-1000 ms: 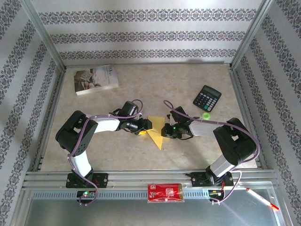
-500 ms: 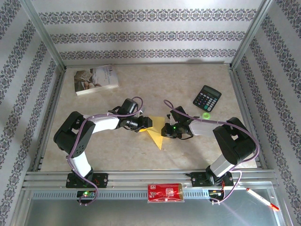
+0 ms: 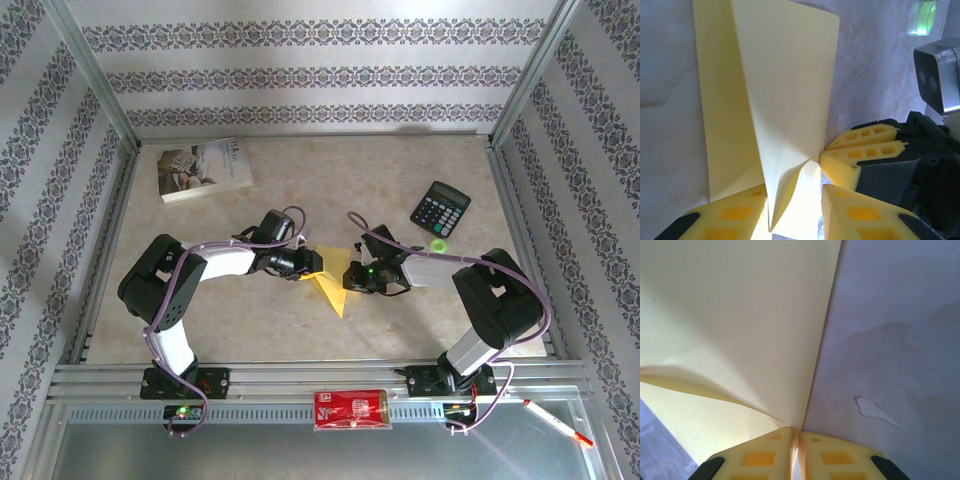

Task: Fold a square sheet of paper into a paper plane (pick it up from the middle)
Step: Fourth fold the wing at the center of the table.

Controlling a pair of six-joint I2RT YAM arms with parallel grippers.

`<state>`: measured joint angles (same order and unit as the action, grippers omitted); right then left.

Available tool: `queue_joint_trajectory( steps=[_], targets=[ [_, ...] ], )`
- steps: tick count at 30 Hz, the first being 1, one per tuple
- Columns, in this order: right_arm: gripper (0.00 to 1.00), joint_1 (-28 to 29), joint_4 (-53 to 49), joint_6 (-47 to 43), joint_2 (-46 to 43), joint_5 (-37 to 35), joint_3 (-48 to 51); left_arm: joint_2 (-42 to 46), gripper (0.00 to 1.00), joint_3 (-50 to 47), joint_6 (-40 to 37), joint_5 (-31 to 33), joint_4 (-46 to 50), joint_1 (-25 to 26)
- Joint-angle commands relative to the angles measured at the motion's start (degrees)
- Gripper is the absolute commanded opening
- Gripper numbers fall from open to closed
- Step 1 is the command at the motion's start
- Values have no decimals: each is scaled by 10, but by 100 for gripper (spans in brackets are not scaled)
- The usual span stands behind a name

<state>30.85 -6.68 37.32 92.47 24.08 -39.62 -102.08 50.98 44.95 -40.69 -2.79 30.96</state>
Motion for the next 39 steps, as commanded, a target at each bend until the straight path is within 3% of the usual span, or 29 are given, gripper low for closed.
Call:
queue_joint_trajectory(
  steps=[1, 3, 11, 16, 22, 31, 39],
  targets=[
    [15, 7, 24, -21, 47, -16, -3, -11, 21, 2, -20, 9, 8, -7],
    [16, 7, 18, -33, 47, -13, -10, -8, 13, 3, -25, 24, 21, -6],
    [25, 15, -23, -90, 4, -13, -47, 21, 0, -33, 35, 45, 2, -6],
    [30, 35, -69, -122, -62, -60, -53, 67, 0, -67, 82, 76, 12, -6],
    [36, 120, -72, -130, -117, -160, -49, 121, 0, -90, 143, 115, 46, -3],
    [46, 228, 20, -107, -93, -247, -32, 154, 0, -79, 212, 128, 102, -2],
    [48, 283, 26, -89, -52, -340, -47, 159, 0, -69, 239, 126, 119, -2]
  ],
)
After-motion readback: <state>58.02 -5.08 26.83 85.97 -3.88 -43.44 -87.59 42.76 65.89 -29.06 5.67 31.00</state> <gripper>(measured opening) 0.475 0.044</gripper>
